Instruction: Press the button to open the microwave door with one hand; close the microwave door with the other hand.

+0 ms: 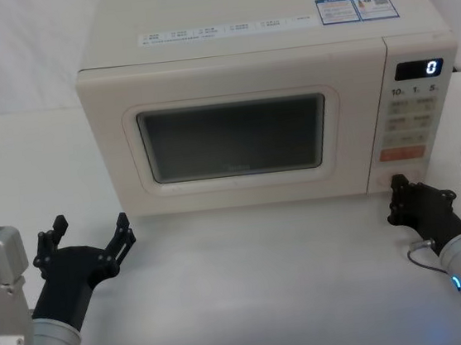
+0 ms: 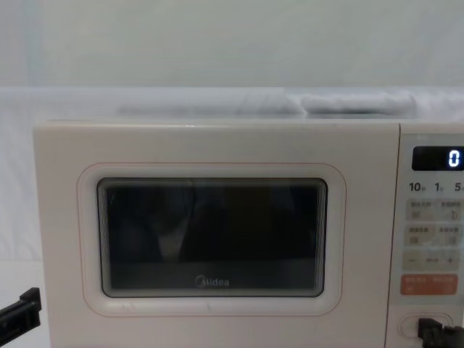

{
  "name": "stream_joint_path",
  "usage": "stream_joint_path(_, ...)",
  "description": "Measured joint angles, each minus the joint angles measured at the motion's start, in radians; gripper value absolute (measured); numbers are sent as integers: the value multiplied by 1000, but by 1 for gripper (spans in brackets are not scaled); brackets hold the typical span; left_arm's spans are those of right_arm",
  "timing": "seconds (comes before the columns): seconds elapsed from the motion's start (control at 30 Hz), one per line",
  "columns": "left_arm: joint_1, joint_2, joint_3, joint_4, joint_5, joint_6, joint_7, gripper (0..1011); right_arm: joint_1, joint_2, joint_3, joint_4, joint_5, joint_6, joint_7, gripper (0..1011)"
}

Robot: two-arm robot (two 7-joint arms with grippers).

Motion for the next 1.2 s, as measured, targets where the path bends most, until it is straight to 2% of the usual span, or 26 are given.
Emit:
stream_joint_path(0.6, 0, 0, 0, 0, 0, 0, 0, 1001, 17, -4, -1, 22, -11, 6, 2, 0)
stream_joint_path(1.2, 0, 0, 0, 0, 0, 0, 0, 1001, 43, -12, -2, 57, -25, -9, 1, 0)
